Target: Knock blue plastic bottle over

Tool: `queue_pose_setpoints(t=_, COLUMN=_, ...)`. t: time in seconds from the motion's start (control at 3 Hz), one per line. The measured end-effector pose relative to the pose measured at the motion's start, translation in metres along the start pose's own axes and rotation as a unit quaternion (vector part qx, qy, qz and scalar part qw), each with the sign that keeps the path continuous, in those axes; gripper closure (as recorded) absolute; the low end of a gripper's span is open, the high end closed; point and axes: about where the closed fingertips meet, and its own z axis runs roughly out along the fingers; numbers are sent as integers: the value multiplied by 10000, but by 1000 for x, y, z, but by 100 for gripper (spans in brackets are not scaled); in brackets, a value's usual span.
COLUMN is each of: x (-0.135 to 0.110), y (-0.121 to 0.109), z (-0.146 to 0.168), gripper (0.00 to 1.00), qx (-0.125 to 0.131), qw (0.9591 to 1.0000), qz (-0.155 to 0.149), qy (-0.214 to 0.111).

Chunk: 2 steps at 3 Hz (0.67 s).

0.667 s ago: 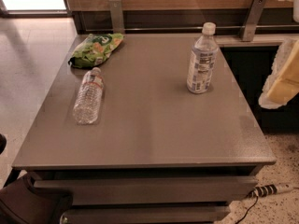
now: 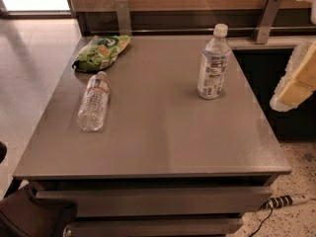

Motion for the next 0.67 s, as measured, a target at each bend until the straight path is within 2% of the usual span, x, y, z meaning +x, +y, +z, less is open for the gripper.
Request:
queue_pose_setpoints(t=0.33, x=41, y=-25, z=34, gripper=0, qx=186, qw=9945, qz=791, qy=-667)
queue_pose_setpoints(t=0.67, x=61, y=-46, z=73, gripper=0, qx=428, qw=9770, qz=1412, qy=-1537)
